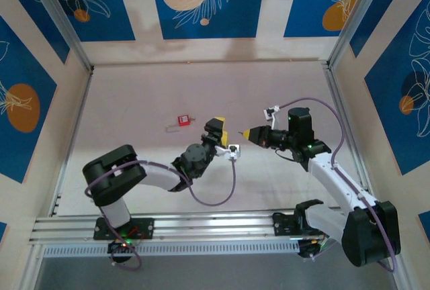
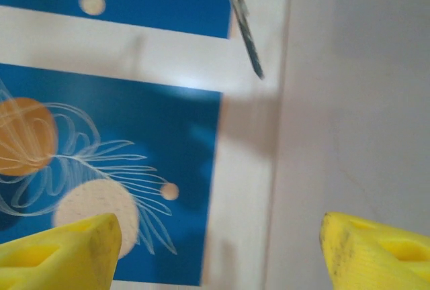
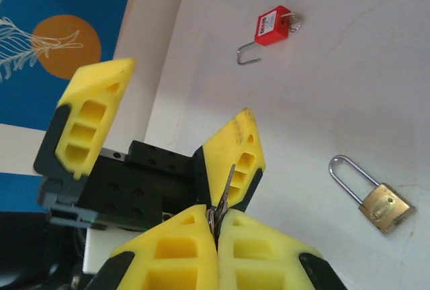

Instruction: Unlock with the key

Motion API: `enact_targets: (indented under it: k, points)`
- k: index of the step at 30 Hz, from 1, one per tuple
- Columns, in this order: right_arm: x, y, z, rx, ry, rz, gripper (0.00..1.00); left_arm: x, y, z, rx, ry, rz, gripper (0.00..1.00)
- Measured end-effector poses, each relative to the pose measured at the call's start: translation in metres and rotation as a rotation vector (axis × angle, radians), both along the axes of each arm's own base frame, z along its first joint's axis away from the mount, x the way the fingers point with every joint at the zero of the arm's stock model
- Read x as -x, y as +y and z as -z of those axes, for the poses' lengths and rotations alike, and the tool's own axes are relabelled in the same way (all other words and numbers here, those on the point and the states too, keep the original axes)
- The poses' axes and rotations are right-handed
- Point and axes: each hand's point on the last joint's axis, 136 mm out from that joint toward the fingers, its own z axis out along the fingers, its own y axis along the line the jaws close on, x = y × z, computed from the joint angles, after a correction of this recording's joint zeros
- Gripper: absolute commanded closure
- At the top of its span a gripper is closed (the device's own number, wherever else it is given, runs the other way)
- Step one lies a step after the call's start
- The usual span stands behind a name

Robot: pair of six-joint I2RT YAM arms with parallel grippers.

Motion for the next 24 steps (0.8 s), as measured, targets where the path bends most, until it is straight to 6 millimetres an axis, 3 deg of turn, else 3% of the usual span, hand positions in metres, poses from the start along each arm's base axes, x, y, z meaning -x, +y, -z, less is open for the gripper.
enact_targets:
  k: [2, 11, 17, 20, 24]
  points:
    - [0.001, -0.004, 0.004, 0.028, 0.003, 0.018, 1.00, -0.002, 0.003, 0.012, 0.008, 0.140, -0.009, 0.30]
    - [0.003, -0.029, 0.006, 0.114, -0.002, 0.137, 1.00, -0.004, 0.016, 0.032, 0.108, 0.834, 0.001, 0.35]
    - [0.009, -0.039, 0.012, 0.153, 0.021, 0.186, 1.00, 0.009, -0.010, 0.058, 0.043, 1.277, 0.028, 0.37]
    - [0.015, -0.045, 0.011, 0.160, 0.021, 0.210, 1.00, 0.016, -0.023, 0.074, -0.029, 1.411, 0.026, 0.36]
    - [0.022, -0.051, 0.012, 0.156, 0.028, 0.237, 1.00, 0.038, -0.025, 0.102, -0.159, 1.492, 0.015, 0.36]
